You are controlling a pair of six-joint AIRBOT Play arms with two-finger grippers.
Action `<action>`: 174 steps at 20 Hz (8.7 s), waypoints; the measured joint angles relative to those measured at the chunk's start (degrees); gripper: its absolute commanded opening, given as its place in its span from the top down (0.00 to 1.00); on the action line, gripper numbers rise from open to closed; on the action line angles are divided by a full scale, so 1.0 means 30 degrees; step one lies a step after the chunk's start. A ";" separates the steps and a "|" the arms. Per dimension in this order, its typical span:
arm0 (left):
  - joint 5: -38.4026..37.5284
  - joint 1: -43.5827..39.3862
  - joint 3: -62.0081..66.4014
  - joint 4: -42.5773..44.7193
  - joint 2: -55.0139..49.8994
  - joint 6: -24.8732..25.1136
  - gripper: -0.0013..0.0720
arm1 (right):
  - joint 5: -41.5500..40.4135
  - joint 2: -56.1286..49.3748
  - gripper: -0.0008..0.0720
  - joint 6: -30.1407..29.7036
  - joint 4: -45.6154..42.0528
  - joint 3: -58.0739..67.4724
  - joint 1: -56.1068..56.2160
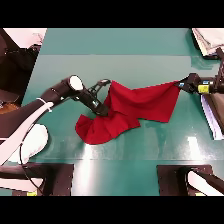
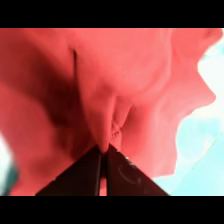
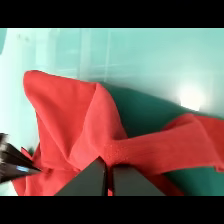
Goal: Fold the shirts.
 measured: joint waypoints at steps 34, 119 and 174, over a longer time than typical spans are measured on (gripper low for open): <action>0.3147 0.4299 1.4557 0.3424 0.2390 -0.0984 0.95 | 0.4350 0.1494 0.97 0.3096 -0.0073 0.3789 0.0022; 0.1319 0.7082 -0.3679 0.4962 0.7876 -0.3738 0.95 | 0.3104 -0.4597 0.54 -0.3213 -0.5034 -0.5639 -0.5661; 0.3104 0.7082 0.9136 0.1479 -0.1545 -0.2994 0.95 | 0.3177 -1.0032 0.97 0.2696 -0.6033 1.2604 -0.1042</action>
